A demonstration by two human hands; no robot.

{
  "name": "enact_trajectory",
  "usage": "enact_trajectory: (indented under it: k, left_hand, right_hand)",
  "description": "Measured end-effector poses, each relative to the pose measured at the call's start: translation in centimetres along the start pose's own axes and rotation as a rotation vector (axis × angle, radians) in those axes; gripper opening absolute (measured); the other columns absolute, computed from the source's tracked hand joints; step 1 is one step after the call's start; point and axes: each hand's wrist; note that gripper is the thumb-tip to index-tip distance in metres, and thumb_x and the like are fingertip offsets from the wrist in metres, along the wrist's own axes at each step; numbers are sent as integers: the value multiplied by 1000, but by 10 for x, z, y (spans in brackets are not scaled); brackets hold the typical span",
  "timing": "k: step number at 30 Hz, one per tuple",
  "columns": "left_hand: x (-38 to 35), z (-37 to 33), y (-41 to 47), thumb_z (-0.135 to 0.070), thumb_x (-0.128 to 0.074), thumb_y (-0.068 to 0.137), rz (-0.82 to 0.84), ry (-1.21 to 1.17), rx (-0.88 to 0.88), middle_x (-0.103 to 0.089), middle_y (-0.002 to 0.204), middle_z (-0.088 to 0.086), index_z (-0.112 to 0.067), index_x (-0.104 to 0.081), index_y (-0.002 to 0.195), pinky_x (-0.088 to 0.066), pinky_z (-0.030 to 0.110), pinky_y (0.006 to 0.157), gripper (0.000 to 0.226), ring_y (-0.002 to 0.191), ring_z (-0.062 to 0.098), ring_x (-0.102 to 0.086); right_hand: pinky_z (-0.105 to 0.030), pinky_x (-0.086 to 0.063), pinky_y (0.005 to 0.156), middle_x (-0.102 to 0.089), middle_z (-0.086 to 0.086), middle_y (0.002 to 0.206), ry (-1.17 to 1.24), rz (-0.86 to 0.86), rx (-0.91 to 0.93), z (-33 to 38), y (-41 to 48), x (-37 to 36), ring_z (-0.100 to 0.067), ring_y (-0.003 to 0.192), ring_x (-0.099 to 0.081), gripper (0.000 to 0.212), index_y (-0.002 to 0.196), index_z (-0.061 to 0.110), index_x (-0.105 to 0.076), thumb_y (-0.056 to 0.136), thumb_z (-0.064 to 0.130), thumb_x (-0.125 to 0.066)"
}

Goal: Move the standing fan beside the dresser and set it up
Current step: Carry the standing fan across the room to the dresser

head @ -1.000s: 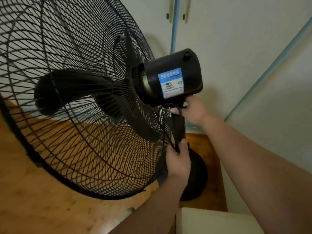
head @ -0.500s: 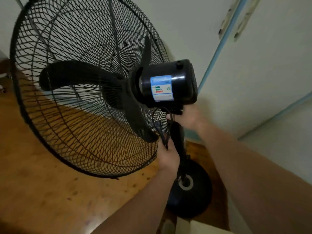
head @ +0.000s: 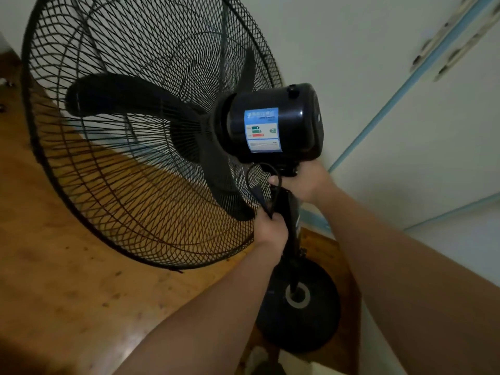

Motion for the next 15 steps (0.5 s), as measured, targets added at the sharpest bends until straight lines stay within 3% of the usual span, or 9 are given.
enact_trajectory:
  k: [5,11,15]
  left_hand:
    - [9,-5,14,-15,-39,105,-53,20,19,-61,131,9,-17,-51,140,-43,33,105,36,122,31,-57]
    - [21,-17,42,-16,-38,105,-129,16,21,-63,128,13,-16,-53,138,-48,43,106,36,117,33,-60]
    - [28,-27,69,-14,-36,104,-208,-27,50,-64,121,16,-14,-52,138,-50,40,97,37,112,36,-61]
  right_hand:
    - [-25,-41,84,-67,-8,120,14,37,51,11,12,-11,-19,105,-59,43,125,14,-64,88,32,-74]
    - [-16,-43,64,-67,5,88,13,78,91,21,50,-29,-9,80,-59,18,98,20,-71,87,34,-74]
    - [-38,-59,75,-72,-2,96,29,65,140,31,87,-50,-19,86,-69,37,97,22,-75,72,50,-74]
Point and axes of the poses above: each hand's wrist, its own y-axis towards the middle knuckle, its own x-axis out of the back of the hand, z = x × y
